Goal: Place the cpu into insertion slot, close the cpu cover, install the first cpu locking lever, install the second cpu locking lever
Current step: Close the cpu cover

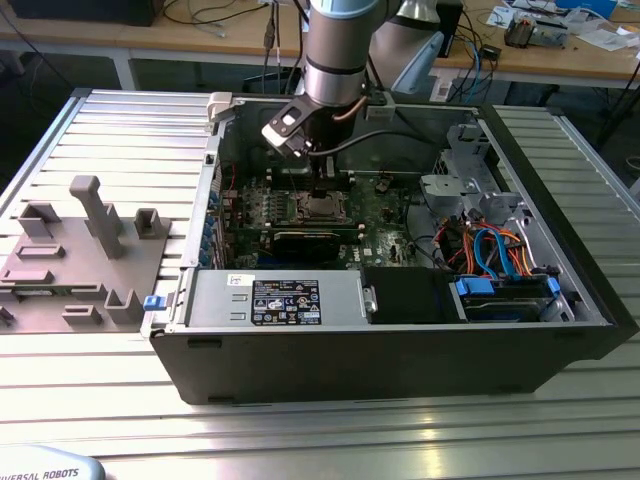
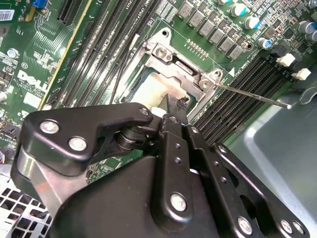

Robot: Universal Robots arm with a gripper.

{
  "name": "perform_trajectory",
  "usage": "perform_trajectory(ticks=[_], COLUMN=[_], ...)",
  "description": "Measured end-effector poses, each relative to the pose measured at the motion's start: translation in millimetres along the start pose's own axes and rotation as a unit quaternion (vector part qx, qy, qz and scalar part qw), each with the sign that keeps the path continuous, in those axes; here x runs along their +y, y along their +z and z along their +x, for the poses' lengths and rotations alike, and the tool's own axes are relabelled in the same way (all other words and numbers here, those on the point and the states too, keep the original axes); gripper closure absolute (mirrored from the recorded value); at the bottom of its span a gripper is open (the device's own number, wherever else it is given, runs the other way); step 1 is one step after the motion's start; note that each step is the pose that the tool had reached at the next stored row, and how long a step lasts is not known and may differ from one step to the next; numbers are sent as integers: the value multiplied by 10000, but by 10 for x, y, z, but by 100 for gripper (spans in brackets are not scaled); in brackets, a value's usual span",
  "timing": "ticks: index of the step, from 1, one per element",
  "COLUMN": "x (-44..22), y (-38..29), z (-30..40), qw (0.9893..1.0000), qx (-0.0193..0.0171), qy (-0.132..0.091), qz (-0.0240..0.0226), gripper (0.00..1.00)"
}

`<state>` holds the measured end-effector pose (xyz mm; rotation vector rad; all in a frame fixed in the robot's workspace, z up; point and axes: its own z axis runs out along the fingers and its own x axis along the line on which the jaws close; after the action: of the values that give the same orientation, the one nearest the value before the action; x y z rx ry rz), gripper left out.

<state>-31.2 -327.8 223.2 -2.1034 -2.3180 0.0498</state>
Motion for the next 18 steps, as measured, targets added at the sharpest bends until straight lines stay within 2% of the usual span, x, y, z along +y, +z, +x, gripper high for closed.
perform_trajectory(ticks=[18], x=[-2], y=[-66], z=[-1], qw=[10000], qx=[0], qy=[0], qz=[0], gripper=[89])
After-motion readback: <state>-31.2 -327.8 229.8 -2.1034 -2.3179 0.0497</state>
